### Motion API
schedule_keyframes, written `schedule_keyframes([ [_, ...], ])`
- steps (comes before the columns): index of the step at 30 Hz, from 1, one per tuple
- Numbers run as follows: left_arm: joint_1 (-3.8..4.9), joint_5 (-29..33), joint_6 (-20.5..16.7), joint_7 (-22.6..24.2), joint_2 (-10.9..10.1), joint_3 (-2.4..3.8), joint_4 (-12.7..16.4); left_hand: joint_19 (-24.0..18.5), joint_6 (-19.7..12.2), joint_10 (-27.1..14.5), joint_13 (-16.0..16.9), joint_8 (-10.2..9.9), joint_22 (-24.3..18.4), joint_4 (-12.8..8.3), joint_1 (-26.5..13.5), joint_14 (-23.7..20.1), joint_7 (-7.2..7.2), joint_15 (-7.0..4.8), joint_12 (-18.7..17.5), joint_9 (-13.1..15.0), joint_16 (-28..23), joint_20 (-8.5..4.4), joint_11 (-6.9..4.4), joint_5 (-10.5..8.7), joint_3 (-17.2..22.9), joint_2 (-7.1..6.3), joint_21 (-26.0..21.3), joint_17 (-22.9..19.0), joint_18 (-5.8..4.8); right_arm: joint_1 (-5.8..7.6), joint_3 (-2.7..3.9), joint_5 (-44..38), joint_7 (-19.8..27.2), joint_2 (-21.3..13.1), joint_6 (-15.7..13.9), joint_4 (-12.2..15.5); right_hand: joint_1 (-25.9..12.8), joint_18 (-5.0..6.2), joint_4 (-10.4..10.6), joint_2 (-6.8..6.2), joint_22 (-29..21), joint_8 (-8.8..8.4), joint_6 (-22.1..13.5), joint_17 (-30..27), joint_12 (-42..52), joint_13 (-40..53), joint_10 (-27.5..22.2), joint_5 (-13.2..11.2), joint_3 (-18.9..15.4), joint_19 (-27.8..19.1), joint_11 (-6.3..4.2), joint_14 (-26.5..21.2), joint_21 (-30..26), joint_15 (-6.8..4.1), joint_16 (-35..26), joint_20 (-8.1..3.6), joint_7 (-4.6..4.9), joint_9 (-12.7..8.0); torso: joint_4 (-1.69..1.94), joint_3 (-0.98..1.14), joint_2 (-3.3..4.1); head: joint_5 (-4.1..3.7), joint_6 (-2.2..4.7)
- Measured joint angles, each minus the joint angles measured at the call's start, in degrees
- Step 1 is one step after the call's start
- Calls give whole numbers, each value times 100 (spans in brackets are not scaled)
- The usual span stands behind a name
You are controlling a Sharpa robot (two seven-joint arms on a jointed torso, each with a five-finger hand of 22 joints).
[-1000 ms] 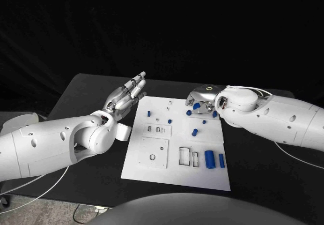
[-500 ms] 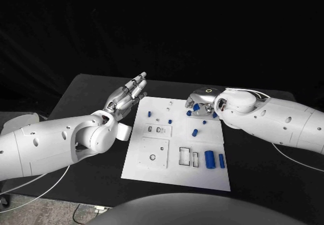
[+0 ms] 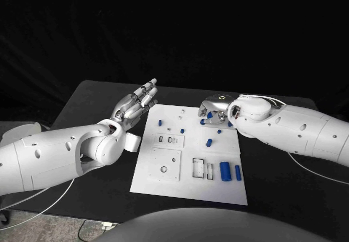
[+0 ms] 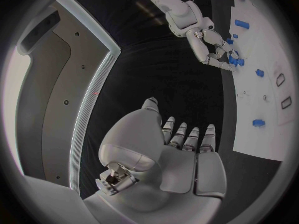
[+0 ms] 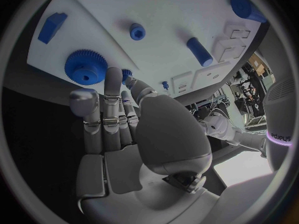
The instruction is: Assemble the parts on the task board
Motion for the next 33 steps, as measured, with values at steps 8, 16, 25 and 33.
schedule_keyframes([
  [8, -4, -1, 17, -13, 7, 0, -2, 0, 0, 0, 0, 0, 0, -15, 30, 0, 0, 0, 0, 0, 0, 0, 0, 24, 15, -30, 0, 0, 0, -148, -2, 16, 35, 96, -53, -190, -31, 0, 24, -31, 54, 44, 137, 45, 0, -1, 137, 23, 165, -21, -4, -20, 39, 20, 44, 21, -14, 43, 9, 2, -2, 21, 0],
  [16, -6, -1, 30, -31, 2, 0, -4, 0, 21, -1, 0, 0, -1, -15, 53, 0, 20, 0, 0, 0, 0, 0, 42, 60, 15, -8, 0, -1, 1, -190, 12, 44, 106, 123, -172, -260, -67, 0, 38, -119, 128, 174, 478, 100, 70, 9, 596, 55, 419, -41, -66, -64, 66, 59, 94, 41, -24, 139, -2, 0, -9, 62, 0],
  [25, -9, -2, 46, -49, 12, 0, -9, 20, 41, 20, 0, 0, 4, 1, 76, 20, 40, 20, 33, 0, 22, 20, 63, 88, 31, 16, 22, 5, 0, -213, 7, 123, 257, 31, -468, -218, 4, 1, -31, -212, 338, 337, 838, 147, 158, 14, 926, 102, 646, -59, -20, -79, 200, 40, 150, 16, -16, 263, 1, -2, -19, 94, 0],
  [33, -9, -2, 48, -72, 1, -1, -8, 20, 41, 20, 0, 22, 4, -14, 76, 20, 40, 20, 33, 5, 22, 20, 63, 88, 46, 16, 22, 4, 1, 56, 37, 275, 305, 12, -711, -60, 17, 1, -21, -223, 424, 371, 872, 163, 157, 17, 963, 32, 658, -51, -1, -59, 238, 19, 171, 7, -9, 263, 1, -7, -20, 136, 0],
])
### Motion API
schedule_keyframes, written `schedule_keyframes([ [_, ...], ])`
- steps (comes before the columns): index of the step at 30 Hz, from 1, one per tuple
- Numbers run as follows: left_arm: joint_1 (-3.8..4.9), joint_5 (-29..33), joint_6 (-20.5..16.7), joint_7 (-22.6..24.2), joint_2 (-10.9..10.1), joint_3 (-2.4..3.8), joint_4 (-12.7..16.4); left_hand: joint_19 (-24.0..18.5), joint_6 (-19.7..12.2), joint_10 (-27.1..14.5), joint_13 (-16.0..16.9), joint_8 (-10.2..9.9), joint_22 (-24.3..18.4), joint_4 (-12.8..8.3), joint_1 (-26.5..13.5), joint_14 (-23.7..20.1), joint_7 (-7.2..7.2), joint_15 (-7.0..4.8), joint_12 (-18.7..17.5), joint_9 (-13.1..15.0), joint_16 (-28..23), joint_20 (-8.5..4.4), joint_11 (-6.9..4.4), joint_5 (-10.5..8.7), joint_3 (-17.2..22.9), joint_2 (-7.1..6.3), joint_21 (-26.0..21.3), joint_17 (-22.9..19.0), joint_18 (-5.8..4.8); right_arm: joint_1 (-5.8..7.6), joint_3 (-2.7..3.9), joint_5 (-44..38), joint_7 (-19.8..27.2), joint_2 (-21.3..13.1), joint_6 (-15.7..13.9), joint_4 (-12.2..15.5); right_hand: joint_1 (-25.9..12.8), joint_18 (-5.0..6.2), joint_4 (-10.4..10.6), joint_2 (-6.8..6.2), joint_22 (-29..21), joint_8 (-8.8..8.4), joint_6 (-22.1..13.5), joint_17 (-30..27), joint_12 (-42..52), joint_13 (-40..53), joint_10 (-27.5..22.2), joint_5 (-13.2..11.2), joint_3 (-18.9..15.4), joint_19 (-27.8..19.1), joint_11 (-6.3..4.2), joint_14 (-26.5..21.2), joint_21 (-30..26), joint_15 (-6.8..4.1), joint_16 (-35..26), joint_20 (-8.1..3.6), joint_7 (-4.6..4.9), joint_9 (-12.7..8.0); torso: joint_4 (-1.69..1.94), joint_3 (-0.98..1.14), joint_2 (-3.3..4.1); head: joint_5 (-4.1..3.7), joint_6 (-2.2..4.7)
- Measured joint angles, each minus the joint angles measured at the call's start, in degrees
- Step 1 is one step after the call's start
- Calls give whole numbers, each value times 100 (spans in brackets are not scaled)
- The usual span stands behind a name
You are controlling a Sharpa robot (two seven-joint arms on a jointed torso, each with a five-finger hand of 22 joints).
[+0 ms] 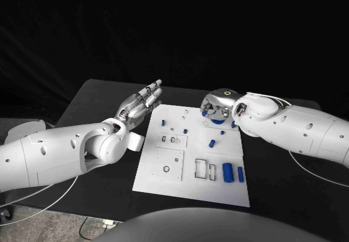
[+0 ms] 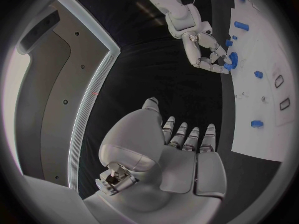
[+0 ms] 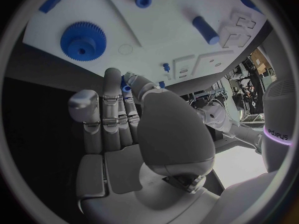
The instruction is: Assemble the parts on the task board
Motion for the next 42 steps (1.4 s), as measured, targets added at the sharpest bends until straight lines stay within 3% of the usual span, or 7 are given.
schedule_keyframes([
  [5, -1, 0, 0, -16, 30, 0, -5, 0, 0, 0, 0, 0, 6, 16, 23, -15, 0, 15, 24, 0, 0, 0, 0, 0, 16, -23, 0, 2, 0, 108, 26, 94, -14, 165, -32, -45, 4, 0, 5, 7, 29, 0, 0, 7, -41, -15, 21, -38, 5, 0, -17, 0, 27, 0, 0, 0, 1, 0, 5, 0, 7, 33, 0],
  [11, -4, 0, 8, -40, 78, 0, -53, 0, 20, 20, 0, 0, 5, 16, 45, -15, 20, 15, 24, -1, 0, 0, 20, 0, 16, -1, 0, 6, 0, 143, 57, 219, -35, 491, 16, -345, -3, 0, 24, 14, 70, -1, -1, 15, -95, -19, 30, -48, -13, 0, -11, 0, 67, 0, 22, 0, 1, 0, 35, -1, 21, 24, 0],
  [19, -18, 1, 19, -67, 156, -1, -110, -1, 20, 20, 0, 0, 5, 16, 45, -6, 20, 24, 24, -1, 0, 40, 20, 21, 16, -1, 0, 5, -1, 143, 77, 402, -46, 968, 75, -1038, -10, 0, 24, 21, 109, -39, -8, 28, -136, -39, 51, -70, -13, 0, -32, 0, 67, 0, 22, 0, 8, 0, 72, -8, 34, -12, 0],
  [24, -20, 1, 33, -77, 210, -1, -131, -1, 20, -1, 0, 0, 5, 16, 45, 5, 20, 36, 24, -1, 0, 40, 41, 21, 16, -1, 0, 5, 0, 102, 79, 504, -44, 1141, 84, -1354, -11, 0, 45, 21, 121, -67, -65, 40, -182, -38, 62, -82, 7, 0, -42, 0, 67, 0, 45, 1, 35, 3, 127, -5, 41, -37, 0],
  [30, -22, 2, 44, -86, 224, -1, -147, -1, 20, -1, 0, 0, 5, 16, 45, 6, 19, 35, 24, -1, 0, 40, 41, 21, 16, -1, 0, 5, 0, 61, 80, 589, -34, 1249, 101, -1520, -28, 0, 79, 4, 124, -107, -118, 53, -227, -35, 62, -63, 45, 0, -42, -13, 67, 14, 45, 1, 38, 87, 163, -1, 46, -46, 0],
  [42, -23, 2, 64, -94, 293, -1, -189, -1, 20, -1, 0, 0, 6, -1, 45, 6, 19, 35, 24, -2, 22, 40, 41, 21, 33, -1, 0, 4, 0, -25, 81, 707, -7, 1387, 155, -1732, -43, 0, 77, -11, 149, -151, -164, 65, -274, -32, 60, -63, 75, 0, -45, -51, 66, 34, 44, 1, 55, 168, 169, -1, 36, -50, 0],
])
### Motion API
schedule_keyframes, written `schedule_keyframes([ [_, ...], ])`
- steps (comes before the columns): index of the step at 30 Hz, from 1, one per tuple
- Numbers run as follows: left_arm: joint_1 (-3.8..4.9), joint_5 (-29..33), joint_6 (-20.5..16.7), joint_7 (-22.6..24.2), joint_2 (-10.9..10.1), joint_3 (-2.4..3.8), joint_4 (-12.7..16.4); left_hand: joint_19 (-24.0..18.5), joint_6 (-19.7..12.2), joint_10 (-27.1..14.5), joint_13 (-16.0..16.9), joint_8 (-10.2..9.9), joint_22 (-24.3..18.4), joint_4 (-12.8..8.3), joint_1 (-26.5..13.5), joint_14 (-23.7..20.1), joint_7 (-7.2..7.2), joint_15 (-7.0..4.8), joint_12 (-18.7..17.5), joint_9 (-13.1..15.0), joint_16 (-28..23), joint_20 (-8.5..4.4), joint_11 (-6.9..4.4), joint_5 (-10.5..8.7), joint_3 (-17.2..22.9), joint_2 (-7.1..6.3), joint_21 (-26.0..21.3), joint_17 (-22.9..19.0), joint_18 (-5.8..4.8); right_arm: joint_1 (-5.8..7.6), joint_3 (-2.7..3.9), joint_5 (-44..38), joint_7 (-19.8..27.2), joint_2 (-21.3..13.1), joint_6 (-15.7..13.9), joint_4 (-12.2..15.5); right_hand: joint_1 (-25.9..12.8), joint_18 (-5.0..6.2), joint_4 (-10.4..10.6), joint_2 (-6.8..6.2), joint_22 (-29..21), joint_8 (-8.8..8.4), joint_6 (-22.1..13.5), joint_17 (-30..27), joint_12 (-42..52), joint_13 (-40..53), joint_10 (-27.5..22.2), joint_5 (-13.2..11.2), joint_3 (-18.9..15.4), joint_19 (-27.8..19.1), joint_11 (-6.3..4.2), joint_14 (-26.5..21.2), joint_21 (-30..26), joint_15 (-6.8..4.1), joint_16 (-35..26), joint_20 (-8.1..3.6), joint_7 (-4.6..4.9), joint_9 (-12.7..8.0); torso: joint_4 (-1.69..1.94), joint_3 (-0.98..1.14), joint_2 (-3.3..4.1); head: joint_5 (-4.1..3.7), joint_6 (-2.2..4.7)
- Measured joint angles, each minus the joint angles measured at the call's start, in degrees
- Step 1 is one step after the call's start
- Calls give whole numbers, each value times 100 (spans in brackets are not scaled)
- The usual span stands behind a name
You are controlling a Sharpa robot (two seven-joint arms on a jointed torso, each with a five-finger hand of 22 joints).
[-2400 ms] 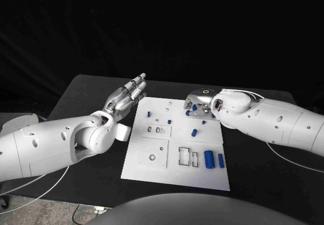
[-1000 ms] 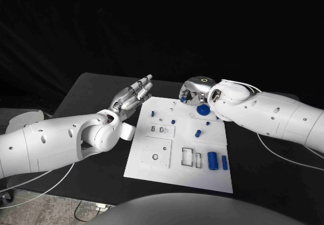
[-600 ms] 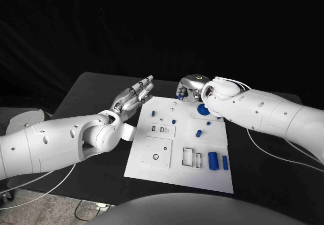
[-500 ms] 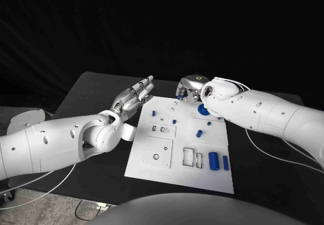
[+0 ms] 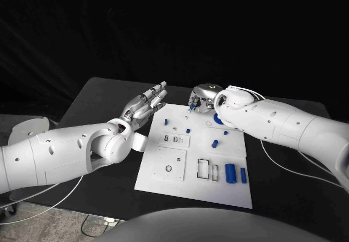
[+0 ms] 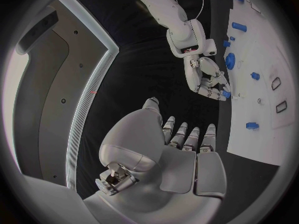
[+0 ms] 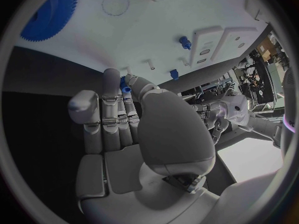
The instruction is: Assemble the parts on the task board
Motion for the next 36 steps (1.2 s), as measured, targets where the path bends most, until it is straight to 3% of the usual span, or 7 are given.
schedule_keyframes([
  [11, -3, 0, 16, -10, 25, 1, -27, 0, 0, 0, 0, 0, 3, 0, 0, 0, 0, 0, 0, 0, 0, 0, 0, 22, 0, 0, 0, 0, 0, -21, 0, 51, 16, 21, 54, -28, -14, 0, 9, -16, 4, -65, -87, 20, -33, -5, -38, -1, 42, -42, -39, -53, 0, 29, 0, 42, 6, 5, -9, -7, -4, 15, 0],
  [28, -8, 0, 30, -41, 50, 0, -41, 0, -21, 0, 0, 0, 2, 0, 45, -18, 20, 18, 0, 0, 0, -1, 0, 22, 0, 0, 23, 5, 0, -69, 6, 88, 21, 177, 133, -161, -22, 0, 24, -24, -51, -101, -136, 37, -53, 2, -112, -30, 89, -114, -9, -130, -29, 58, 0, 78, 14, 17, -2, -11, -5, 28, 0],
  [34, -16, 2, 36, -56, 88, 0, -71, 21, 53, 0, 0, 21, 2, 0, 68, 3, 93, 39, 0, 11, 0, 21, 0, 22, 32, 23, 23, 4, 0, -110, 3, 91, -3, 275, 194, -304, -52, 0, 35, -54, -185, -221, -329, 49, -52, 17, -352, -84, 118, -281, 20, -269, -183, 59, 0, 93, 11, 26, -3, -15, -9, 21, 0],
  [36, -20, 2, 39, -61, 95, 0, -75, 21, 52, 0, 0, 21, 2, 0, 68, 3, 93, 39, 0, 11, 0, 21, 0, 22, 32, 23, 23, 4, 0, -119, 3, 92, -17, 288, 224, -325, -90, 0, 47, -92, -288, -267, -548, 49, -40, 15, -562, -204, 144, -385, 47, -347, -289, 71, 0, 94, 2, -17, -3, -14, -10, 21, 0],
])
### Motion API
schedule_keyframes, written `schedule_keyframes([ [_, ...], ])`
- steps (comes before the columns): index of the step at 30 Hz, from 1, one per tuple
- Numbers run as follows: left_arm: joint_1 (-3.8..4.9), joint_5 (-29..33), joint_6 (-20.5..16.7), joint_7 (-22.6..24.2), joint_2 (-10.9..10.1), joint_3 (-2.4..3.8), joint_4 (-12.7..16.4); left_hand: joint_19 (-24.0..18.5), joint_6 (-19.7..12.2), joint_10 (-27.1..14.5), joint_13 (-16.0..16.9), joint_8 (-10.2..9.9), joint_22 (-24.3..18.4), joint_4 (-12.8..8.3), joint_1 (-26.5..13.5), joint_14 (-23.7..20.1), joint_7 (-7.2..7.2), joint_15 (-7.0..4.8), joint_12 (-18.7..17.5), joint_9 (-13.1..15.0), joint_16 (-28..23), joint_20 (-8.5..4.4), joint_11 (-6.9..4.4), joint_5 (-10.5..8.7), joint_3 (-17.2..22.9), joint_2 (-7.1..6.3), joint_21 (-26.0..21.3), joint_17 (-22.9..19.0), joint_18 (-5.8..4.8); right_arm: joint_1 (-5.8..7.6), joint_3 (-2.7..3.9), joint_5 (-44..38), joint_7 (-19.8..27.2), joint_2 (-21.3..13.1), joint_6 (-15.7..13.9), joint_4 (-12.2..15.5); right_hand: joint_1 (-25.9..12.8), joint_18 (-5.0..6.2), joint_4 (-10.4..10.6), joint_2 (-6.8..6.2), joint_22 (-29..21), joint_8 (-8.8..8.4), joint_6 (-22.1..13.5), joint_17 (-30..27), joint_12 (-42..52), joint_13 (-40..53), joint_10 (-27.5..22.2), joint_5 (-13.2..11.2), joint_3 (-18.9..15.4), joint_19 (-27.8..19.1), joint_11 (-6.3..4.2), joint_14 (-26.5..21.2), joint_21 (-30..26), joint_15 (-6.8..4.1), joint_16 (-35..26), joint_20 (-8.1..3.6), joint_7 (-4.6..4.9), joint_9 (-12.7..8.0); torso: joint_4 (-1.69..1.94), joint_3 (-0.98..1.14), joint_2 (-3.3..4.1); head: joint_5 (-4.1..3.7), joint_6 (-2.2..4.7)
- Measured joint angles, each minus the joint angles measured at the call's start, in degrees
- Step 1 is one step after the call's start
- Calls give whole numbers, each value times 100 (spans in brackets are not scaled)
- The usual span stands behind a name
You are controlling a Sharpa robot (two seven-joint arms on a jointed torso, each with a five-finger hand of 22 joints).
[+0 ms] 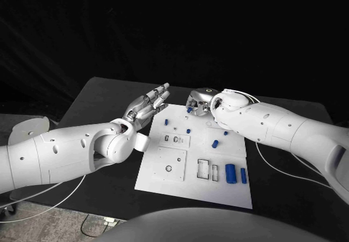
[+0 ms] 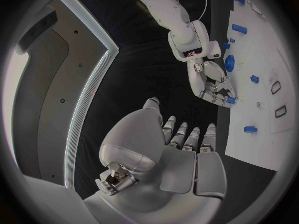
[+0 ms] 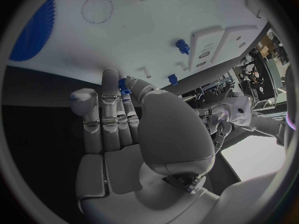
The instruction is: Assemble the parts on the task board
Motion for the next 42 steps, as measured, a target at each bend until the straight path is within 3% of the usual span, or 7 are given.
schedule_keyframes([
  [9, -15, 7, 4, -21, -3, 0, -17, 0, -13, 0, 0, 0, -1, 0, 0, 0, 13, 0, 0, 0, 0, 0, 0, 14, 0, 0, 0, 0, 0, -20, -1, -2, -90, -68, 39, 0, 12, 0, -72, -99, -401, 1, -1116, 7, 11, -14, -1362, -247, -266, -398, 135, -281, -478, 21, -67, 47, -203, -243, -10, 3, -7, 30, 0],
  [16, -34, 17, 6, -31, -10, -1, -21, 0, 0, 0, 0, 0, -1, 0, 0, 0, 40, 0, 0, -1, 0, 0, 0, 24, 0, 0, 0, -1, 0, -6, -3, 6, -115, -274, -117, 163, 12, 0, -40, -98, -518, 2, -1245, -5, 11, 8, -1630, -330, -462, -497, 142, -346, -638, 34, -67, 49, -210, -266, -16, 5, -10, 39, 0],
  [28, -56, 36, 6, -40, -120, -1, -2, 0, -1, 0, 0, 23, 4, -16, 23, 0, 40, 0, 0, -1, 23, 0, 0, 68, 15, -23, 0, 4, -1, 499, 6, 134, -169, -1605, -450, 1761, 109, 90, -62, 17, -968, 92, -1021, -82, 404, 140, -1061, -286, -525, -902, 49, -588, -1202, 17, -200, 37, 14, -222, -84, -26, -66, 102, 0],
  [34, -66, 43, 9, -44, -149, -1, 0, 0, -1, 21, 10, 23, 5, -26, 135, 21, 40, 21, 78, -2, 60, 0, 83, 146, 58, -31, 0, 19, 0, 398, -2, 281, -259, -2143, -338, 2186, 137, 181, -63, 64, -1234, 36, -1084, -185, 875, 352, -431, -263, -525, -1232, 27, -843, -1590, 61, -388, 75, -49, -247, -126, -41, -88, 109, 0],
  [37, -72, 44, 17, -48, -155, -1, -2, 0, -1, 33, 10, 23, 4, -39, 135, 21, 40, 21, 77, -2, 61, 0, 94, 146, 71, -31, 0, 19, 0, 262, -15, 390, -298, -2295, -255, 2158, 137, 181, -120, 64, -1240, 36, -1084, -142, 1633, 861, 39, -292, -607, -1286, -133, -867, -1660, 35, -354, 80, -49, -247, -146, -44, -99, 114, 0],
  [39, -75, 45, 23, -50, -158, -1, -5, 1, -1, 42, 10, 23, 4, -39, 135, 23, 40, 23, 78, -2, 61, 1, 103, 152, 71, -31, 0, 18, 0, 193, -20, 453, -321, -2340, -206, 2093, 160, 180, -130, 138, -1002, 36, -1016, 407, 3197, 2374, -808, -300, -813, -1147, -209, -889, -1504, -51, 159, -16, -85, -245, -158, -45, -106, 115, 0],
  [42, -90, 47, 32, -56, -160, -1, -8, 20, -1, 42, 10, 23, 4, -39, 135, 41, 40, 41, 109, -2, 61, 20, 103, 178, 71, -31, 0, 18, -1, 105, -23, 535, -361, -2380, -146, 2000, 145, -103, -99, 161, 683, 36, -917, 3294, 6491, 5878, 364, -434, -1013, -161, -313, 94, 40, -93, 2830, -71, -89, -209, -166, -44, -116, 88, 0],
])
